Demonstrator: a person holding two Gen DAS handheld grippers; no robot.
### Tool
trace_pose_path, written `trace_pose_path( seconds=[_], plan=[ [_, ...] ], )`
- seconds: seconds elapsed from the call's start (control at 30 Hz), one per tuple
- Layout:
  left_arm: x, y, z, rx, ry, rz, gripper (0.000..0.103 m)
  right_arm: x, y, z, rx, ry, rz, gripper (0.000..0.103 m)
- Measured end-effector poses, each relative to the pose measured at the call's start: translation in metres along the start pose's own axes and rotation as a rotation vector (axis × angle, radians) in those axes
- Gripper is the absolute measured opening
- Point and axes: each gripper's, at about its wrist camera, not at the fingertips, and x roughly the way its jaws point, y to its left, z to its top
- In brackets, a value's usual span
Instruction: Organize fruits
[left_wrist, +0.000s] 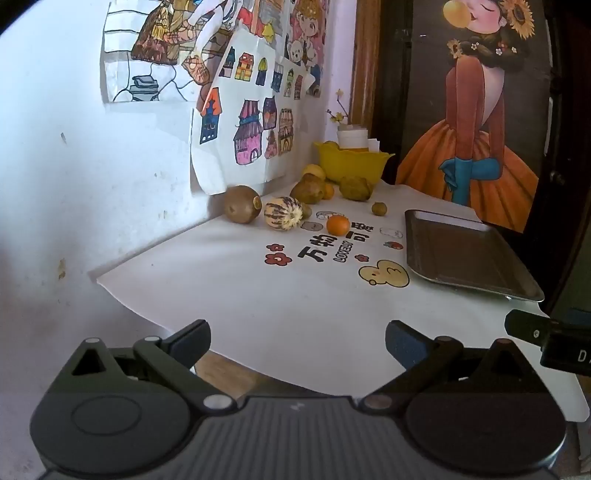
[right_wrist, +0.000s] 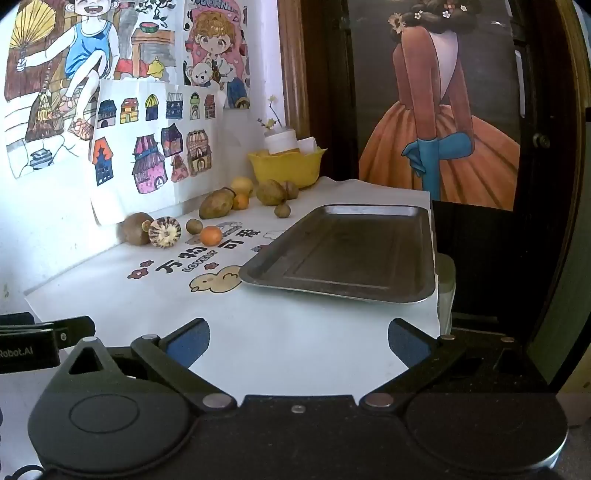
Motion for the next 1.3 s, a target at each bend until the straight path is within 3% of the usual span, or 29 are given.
trace_pose_path(
  seconds=[1.3],
  plan=[
    [0.0043,-0.0008,-0.0058,-0.007,0.013,-0.010,0.103,0.0015,0.0014,-0.0021,0.002,0.009,0.002,0.103]
  ],
)
